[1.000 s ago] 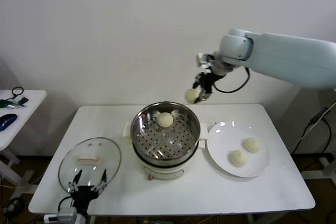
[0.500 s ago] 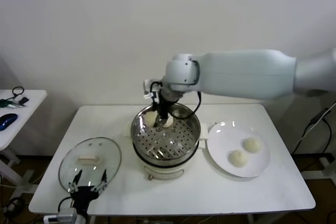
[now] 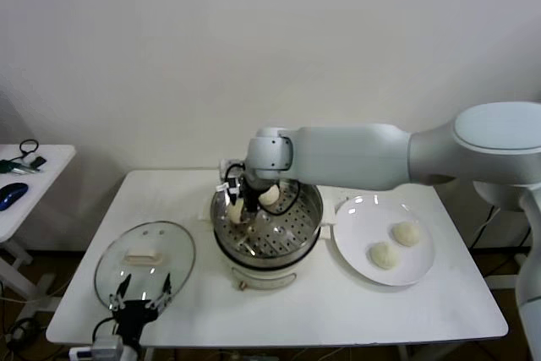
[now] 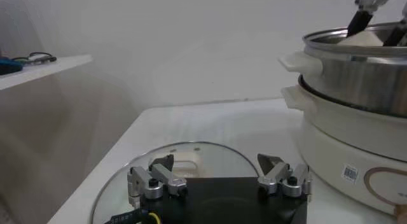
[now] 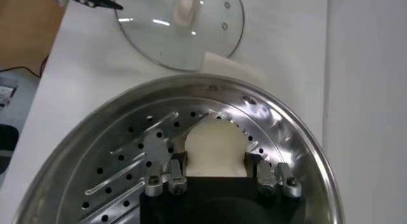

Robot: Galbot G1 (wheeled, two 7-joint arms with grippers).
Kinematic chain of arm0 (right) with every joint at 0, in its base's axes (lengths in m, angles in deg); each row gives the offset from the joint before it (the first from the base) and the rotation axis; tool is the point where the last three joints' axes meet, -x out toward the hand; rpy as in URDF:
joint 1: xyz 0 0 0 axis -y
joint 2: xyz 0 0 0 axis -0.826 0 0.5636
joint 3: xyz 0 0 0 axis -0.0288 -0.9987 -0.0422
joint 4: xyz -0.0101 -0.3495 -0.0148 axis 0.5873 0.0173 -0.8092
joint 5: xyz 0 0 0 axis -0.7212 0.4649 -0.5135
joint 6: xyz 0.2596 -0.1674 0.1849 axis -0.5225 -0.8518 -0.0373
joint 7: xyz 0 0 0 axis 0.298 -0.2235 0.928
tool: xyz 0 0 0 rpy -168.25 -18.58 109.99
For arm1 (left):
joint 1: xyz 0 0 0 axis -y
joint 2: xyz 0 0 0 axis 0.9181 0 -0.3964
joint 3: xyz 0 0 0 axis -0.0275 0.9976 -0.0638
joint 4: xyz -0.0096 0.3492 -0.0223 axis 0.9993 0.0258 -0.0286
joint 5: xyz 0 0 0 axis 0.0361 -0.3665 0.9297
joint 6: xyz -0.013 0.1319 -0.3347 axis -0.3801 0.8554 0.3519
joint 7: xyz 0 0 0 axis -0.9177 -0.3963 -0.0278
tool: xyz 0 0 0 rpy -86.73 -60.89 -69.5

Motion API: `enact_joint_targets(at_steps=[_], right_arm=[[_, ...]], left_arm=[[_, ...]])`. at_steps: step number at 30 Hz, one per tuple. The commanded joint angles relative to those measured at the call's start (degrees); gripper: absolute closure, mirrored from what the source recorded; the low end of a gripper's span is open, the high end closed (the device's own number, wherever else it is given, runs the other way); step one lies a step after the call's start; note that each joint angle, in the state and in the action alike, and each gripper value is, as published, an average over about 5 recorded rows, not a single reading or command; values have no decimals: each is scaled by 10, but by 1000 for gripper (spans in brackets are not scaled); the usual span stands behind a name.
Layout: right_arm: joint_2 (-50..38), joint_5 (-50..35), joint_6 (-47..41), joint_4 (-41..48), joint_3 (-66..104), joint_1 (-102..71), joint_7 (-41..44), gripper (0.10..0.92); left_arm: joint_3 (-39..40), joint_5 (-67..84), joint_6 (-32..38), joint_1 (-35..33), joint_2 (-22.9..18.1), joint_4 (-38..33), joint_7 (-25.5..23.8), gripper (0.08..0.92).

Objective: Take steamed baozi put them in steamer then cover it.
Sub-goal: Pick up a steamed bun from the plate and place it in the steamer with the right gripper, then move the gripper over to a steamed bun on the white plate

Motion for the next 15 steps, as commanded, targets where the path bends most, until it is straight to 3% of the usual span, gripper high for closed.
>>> enact_joint_targets(at_steps=[1, 10, 15], right_arm=[[13, 9, -5, 25, 4, -34, -11, 415], [-35, 24, 22, -29, -11, 52, 35, 229], [-142, 31, 102, -76, -86, 183, 135, 204]], left_arm=[[2, -1, -1, 0, 0, -2, 0, 177], [1, -1, -6, -2, 0, -12, -1, 177], [0, -2, -12, -3, 0, -22, -2, 177]])
